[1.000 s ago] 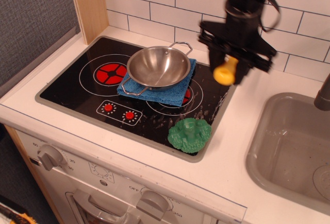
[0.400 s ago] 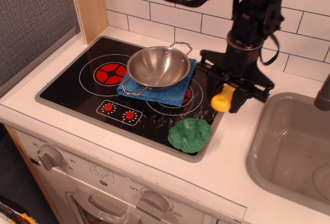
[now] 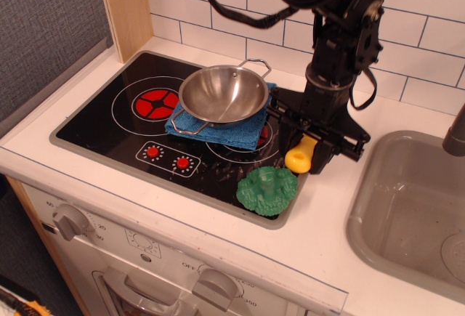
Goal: Move the knife and put it just above the bell pepper.
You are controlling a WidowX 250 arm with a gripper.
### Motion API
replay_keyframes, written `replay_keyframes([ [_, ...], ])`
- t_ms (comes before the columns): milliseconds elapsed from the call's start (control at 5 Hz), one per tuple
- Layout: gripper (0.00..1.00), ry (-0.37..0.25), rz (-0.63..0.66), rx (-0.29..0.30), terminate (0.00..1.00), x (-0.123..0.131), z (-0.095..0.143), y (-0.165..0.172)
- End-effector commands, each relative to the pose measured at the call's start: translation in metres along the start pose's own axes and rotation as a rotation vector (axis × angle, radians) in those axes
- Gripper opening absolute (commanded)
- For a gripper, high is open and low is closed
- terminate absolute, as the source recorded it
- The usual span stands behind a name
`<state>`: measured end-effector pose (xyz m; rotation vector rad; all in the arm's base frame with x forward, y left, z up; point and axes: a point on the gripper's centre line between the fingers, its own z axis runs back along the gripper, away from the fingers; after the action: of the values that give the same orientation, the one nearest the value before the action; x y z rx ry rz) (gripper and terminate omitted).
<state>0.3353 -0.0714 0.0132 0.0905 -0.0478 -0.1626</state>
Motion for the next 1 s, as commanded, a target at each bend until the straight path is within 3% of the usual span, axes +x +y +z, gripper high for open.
replay_keyframes([
  [0, 1.00, -0.065, 0.008, -0.011, 0.00, -0.004, 0.029, 0.012],
  [200, 1.00, -0.157, 0.049, -0.026, 0.00, 0.001, 0.062, 0.017],
  [400, 1.00, -0.184, 0.057, -0.041, 0.00, 0.000, 0.081, 0.017],
  [800, 1.00, -0.161, 0.049, -0.070, 0.00, -0.003, 0.079, 0.016],
])
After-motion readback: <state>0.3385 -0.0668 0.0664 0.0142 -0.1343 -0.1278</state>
